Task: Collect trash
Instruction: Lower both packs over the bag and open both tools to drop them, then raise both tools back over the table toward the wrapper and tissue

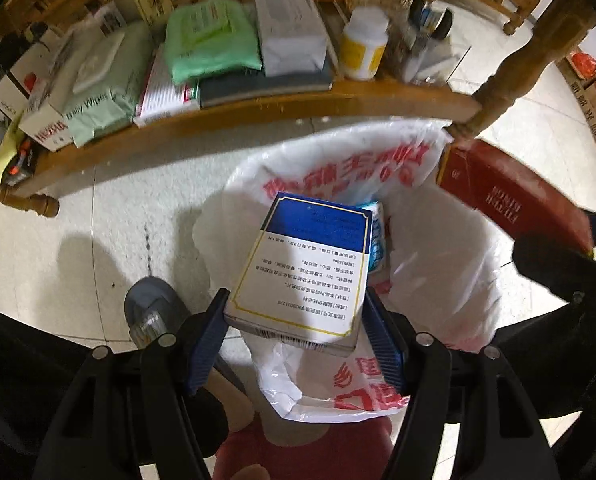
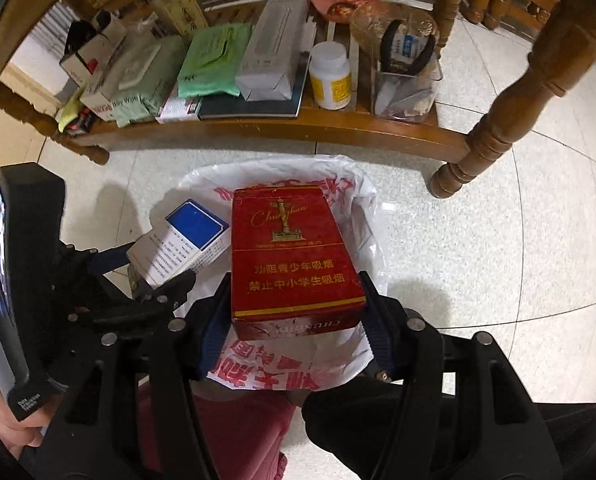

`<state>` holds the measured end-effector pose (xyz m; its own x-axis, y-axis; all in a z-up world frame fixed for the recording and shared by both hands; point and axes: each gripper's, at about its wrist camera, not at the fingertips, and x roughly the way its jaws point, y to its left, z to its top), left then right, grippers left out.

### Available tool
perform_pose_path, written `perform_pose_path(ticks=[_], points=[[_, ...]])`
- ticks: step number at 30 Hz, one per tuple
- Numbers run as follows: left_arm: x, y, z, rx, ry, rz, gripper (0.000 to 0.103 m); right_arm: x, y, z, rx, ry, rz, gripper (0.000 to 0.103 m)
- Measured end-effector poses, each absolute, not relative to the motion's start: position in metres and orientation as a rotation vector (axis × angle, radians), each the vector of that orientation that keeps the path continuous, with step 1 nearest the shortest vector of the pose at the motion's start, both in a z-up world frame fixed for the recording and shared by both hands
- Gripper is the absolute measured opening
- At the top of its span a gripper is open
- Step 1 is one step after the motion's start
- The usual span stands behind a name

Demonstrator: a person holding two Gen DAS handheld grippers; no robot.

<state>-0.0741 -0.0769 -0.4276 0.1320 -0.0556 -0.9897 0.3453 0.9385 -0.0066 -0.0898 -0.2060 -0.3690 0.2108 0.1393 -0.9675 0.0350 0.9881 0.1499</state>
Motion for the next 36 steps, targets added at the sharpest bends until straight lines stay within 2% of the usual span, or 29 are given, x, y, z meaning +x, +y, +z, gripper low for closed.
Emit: perform_pose_path(ticks=[19,21,22,23,24,25,26,36], points=[[-0.075,-0.076,-0.446,0.235,1.448,-0.309,0.065,-0.077,-0.192,-0.394,0.11,1.435,0.08,0.059],[-0.076,-0.078,-0.446,0.237,1.447,-0.316,0.066,-0.077,-0.191,-0.396,0.108,1.445,0.087,0.059],[-0.076,-0.078,-0.445,0.24,1.444,-0.314,0.071,-0.077,-0.191,-0.396,0.105,1.444,0.091,0.059],[-0.076,-0.077,-0.445,0.24,1.439,-0.311,0.083,-0.076,-0.19,-0.396,0.104,1.443,0.091,0.06],[-0.075,-0.077,-0.444,0.235,1.436,-0.312,0.088,-0.076,-0.19,-0.396,0.105,1.444,0.093,0.074],[-0.075,-0.077,-0.444,0.231,1.434,-0.312,0.095,-0.076,-0.191,-0.396,0.104,1.443,0.087,0.083],[-0.075,-0.076,-0.443,0.232,1.432,-0.308,0.095,-0.076,-0.191,-0.395,0.1,1.436,0.077,0.087],[-0.07,-0.067,-0.44,0.192,1.421,-0.264,0.095,-0.079,-0.201,-0.383,0.15,1.396,0.054,0.087]])
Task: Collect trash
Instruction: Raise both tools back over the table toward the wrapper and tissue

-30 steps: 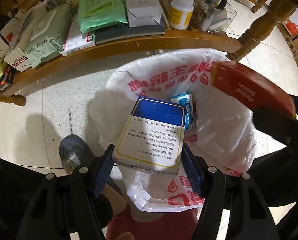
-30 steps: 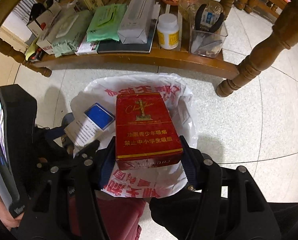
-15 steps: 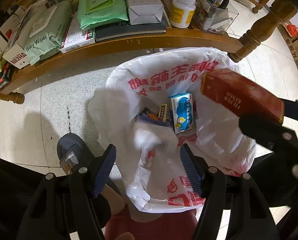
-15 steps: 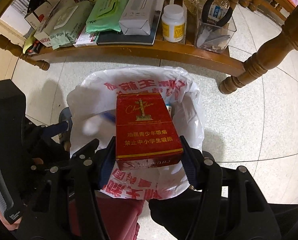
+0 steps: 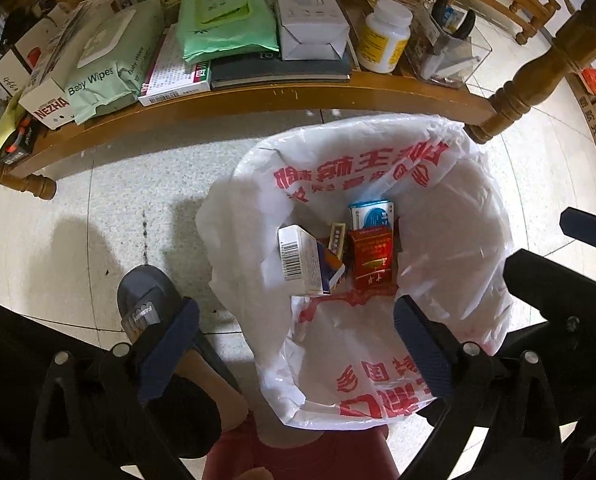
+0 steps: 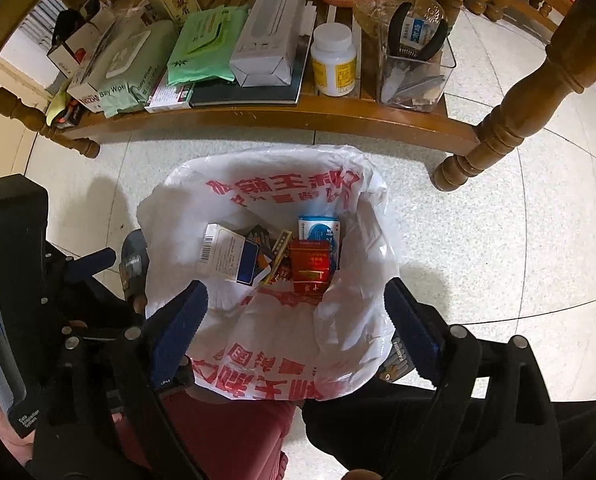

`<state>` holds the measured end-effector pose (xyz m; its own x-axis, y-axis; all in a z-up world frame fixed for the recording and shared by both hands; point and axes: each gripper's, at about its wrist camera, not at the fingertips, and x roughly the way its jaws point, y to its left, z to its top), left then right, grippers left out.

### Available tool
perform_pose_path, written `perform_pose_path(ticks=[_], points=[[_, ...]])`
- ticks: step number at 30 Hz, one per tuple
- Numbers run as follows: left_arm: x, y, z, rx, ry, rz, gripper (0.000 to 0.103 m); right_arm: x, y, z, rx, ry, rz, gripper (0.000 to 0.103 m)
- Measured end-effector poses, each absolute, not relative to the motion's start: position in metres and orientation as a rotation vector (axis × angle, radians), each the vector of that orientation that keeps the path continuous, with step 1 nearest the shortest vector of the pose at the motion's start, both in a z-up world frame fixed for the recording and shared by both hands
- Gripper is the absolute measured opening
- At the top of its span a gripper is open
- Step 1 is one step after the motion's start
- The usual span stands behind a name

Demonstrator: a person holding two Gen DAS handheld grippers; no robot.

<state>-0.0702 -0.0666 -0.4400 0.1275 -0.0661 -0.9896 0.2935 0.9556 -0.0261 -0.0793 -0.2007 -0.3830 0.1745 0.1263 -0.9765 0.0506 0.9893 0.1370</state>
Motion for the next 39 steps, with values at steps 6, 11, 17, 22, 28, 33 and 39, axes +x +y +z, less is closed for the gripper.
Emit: perform_pose_path(ticks=[6,11,17,22,28,33,39], points=[[-0.07,-0.066,-0.431,0.179,1.403,-0.264,0.095,-0.083,-0.203,-0.373,0.169,1.363,0.052,0.087],[-0.069,-0.068,-0.404,0.18,1.328,-0.283,0.095,-0.092,-0.208,-0.342,0.132,1.282,0.025,0.087],[-0.07,-0.072,-0.339,0.199,1.16,-0.3,0.095,-0.111,-0.224,-0.272,0.172,1.124,0.019,0.092],[-0.065,-0.06,-0.283,0.174,1.051,-0.288,0.095,-0.115,-0.243,-0.207,0.179,1.021,0.002,0.096],[-0.044,-0.042,-0.211,0.142,0.929,-0.277,0.095,-0.105,-0.256,-0.138,0.165,0.929,0.01,0.096],[-0.011,-0.034,-0.161,0.115,0.847,-0.264,0.095,-0.075,-0.257,-0.104,0.119,0.882,-0.004,0.096],[0.037,-0.03,-0.124,0.104,0.775,-0.233,0.095,-0.025,-0.252,-0.079,0.11,0.86,-0.01,0.096]])
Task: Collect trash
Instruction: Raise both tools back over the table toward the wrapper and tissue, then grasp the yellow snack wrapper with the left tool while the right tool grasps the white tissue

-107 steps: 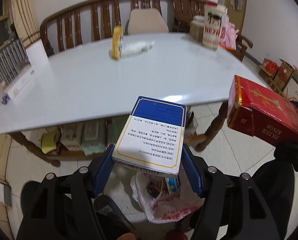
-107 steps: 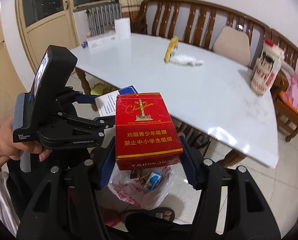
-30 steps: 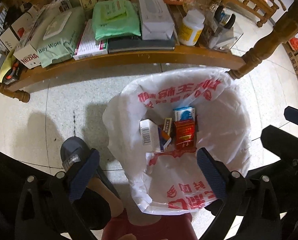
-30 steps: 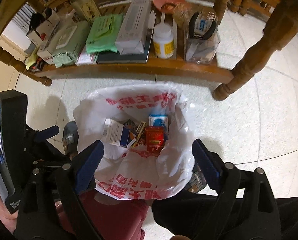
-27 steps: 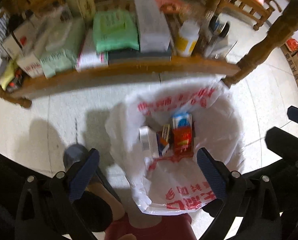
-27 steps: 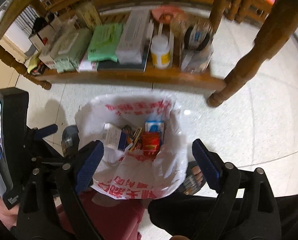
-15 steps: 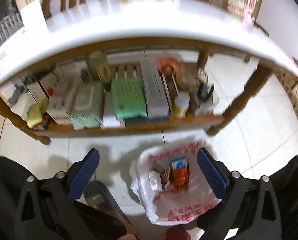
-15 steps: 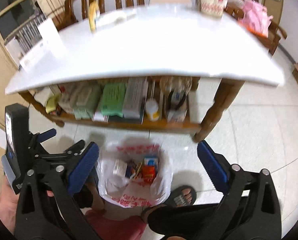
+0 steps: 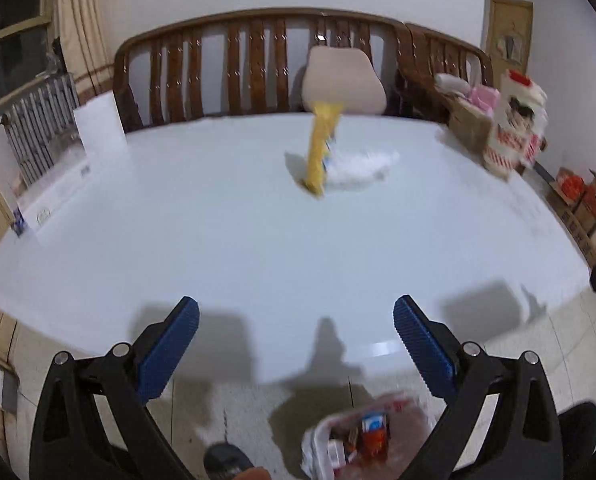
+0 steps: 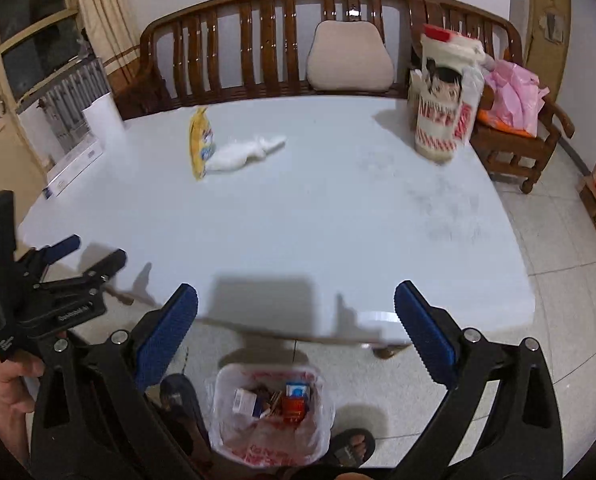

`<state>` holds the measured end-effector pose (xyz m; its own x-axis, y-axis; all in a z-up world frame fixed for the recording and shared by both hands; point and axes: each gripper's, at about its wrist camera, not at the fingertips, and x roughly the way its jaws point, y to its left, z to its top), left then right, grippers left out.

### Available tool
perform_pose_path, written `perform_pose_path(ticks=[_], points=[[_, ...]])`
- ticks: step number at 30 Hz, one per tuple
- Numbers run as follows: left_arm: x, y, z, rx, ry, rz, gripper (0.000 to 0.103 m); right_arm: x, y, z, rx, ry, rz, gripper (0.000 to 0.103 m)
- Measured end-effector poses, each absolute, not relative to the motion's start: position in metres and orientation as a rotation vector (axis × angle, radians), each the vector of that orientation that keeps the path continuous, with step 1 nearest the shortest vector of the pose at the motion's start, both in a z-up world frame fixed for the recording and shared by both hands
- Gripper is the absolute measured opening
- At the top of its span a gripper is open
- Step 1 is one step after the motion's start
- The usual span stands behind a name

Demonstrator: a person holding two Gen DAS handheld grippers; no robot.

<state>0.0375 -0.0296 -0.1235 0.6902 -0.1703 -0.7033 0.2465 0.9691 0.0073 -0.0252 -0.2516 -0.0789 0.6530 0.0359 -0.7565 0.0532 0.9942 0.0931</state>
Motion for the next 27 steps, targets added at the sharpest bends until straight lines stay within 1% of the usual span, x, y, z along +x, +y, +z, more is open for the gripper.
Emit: perform_pose_path(ticks=[10,21,27], points=[[0.109,-0.027,-0.108,0.079,0.753,-0.253,0.095,0.07,-0.237,-0.069,0.079,0.883,0.01,0.096],[0.166,-0.048,-0.128,0.123,0.771,-0.298,0.095,0.165,-0.225,-0.088,0.102,0.968,0.059,0.096],[0.191,-0.055,-0.14,0.119,0.78,-0.337,0.095,0.2,-0.216,-0.109,0.072,1.032,0.065,0.096]])
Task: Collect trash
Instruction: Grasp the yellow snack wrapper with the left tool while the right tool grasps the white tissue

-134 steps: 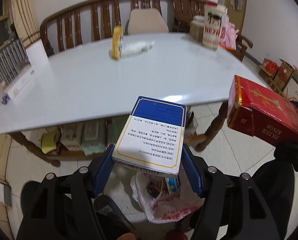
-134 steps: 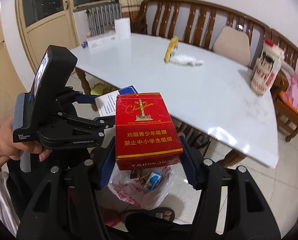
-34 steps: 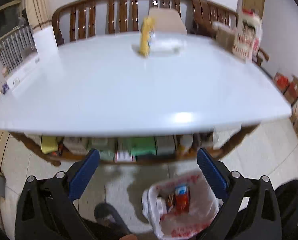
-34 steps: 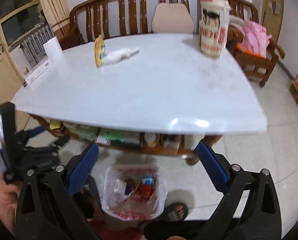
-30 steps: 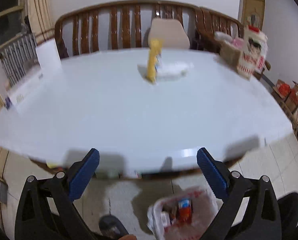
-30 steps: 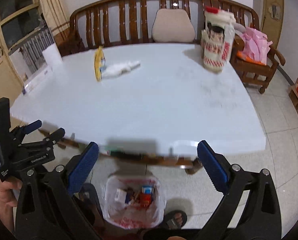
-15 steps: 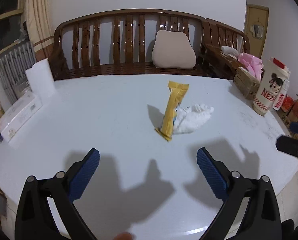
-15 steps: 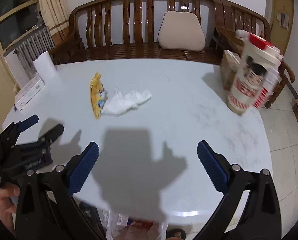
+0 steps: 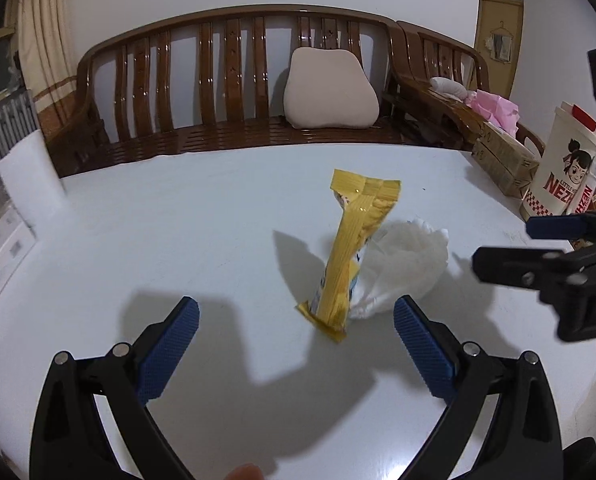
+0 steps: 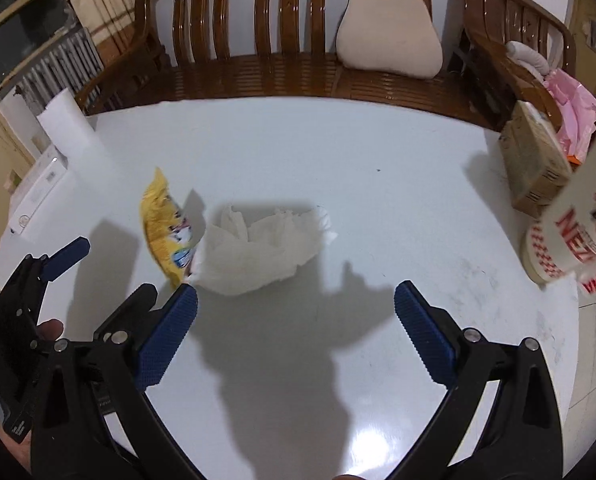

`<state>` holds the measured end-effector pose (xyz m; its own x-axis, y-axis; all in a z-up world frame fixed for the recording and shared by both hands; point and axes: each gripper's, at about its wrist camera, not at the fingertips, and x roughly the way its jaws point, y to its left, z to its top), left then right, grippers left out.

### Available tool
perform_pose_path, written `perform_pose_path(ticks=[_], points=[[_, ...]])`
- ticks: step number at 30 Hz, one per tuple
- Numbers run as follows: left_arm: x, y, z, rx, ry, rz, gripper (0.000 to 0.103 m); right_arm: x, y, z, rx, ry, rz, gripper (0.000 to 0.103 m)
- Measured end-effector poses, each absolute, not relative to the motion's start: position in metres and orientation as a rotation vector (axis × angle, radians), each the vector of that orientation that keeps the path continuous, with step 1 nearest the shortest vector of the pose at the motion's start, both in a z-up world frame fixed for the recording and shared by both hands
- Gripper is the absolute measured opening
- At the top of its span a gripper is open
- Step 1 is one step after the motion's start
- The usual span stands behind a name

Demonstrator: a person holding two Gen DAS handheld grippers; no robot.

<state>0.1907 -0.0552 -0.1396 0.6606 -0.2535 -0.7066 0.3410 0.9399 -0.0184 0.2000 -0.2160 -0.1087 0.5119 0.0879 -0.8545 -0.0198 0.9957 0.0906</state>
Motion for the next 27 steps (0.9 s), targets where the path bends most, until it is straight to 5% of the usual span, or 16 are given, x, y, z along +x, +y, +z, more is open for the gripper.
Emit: perform_pose_path(ticks=[22,24,27], points=[[0.233,-0.065,-0.165,0.094,0.832,-0.403,0.094,0.251,-0.204,-0.152,0.089,1.139,0.082,0.093],[0.234,-0.064,-0.166,0.089,0.842,-0.408,0.088,0.254,-0.204,-0.155,0.087,1.148,0.08,0.079],[0.235,-0.065,-0.169,0.108,0.859,-0.383,0.063,0.255,-0.203,-0.157,0.089,1.154,0.099,0.064]])
